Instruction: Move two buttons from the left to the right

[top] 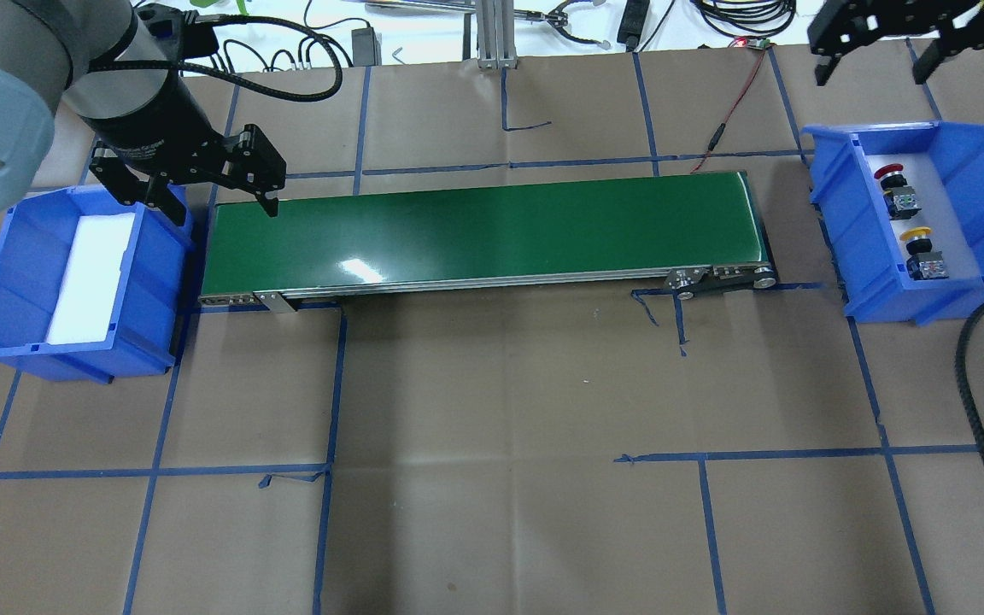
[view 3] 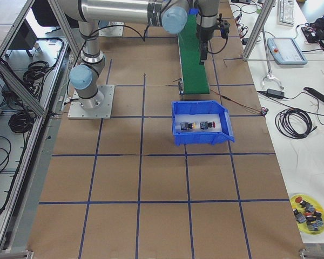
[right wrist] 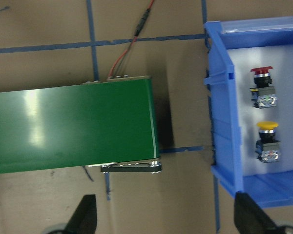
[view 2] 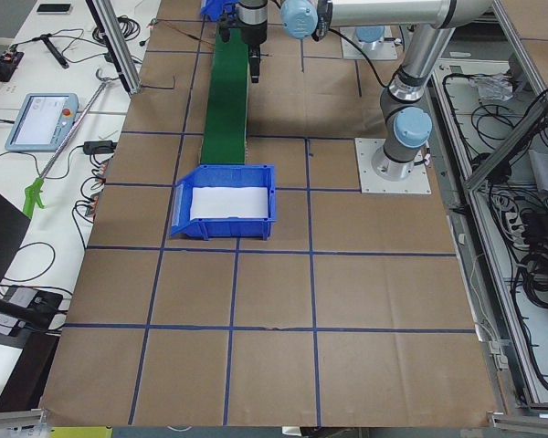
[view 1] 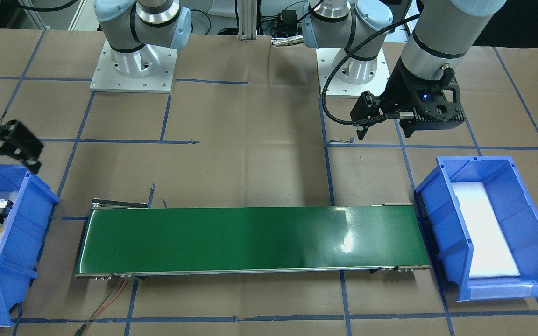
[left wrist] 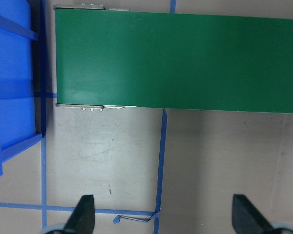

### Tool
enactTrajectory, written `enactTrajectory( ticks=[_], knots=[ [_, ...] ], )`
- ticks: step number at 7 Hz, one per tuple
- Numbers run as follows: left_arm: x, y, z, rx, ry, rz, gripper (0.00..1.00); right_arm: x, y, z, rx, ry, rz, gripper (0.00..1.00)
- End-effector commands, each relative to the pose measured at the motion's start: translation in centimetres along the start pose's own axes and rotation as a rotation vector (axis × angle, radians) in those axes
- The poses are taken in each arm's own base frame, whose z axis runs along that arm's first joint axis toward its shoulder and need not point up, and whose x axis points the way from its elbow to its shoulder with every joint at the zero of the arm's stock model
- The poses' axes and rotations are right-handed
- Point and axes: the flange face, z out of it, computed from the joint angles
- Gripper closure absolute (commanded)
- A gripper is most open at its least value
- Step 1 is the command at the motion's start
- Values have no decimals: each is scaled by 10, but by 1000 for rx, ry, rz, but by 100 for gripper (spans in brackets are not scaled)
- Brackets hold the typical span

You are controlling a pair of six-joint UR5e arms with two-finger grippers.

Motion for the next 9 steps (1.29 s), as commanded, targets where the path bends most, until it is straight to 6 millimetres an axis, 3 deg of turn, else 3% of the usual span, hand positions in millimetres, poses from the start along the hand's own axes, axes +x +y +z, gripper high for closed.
enactTrajectory(
  ticks=[1,2,4,5,9],
  knots=[
    [0,1,-1,1,0,0,0,-119,60,30,-48,39,-20,0],
    [0,1,-1,2,0,0,0,-116,73,33,11,75,-13,0],
    [0,1,-1,2,0,0,0,-108,124,1,72,60,-27,0],
    [0,1,-1,2,0,0,0,-100,138,-6,70,57,-46,0],
    [0,1,-1,2,0,0,0,-96,139,23,64,36,-183,0]
  ],
)
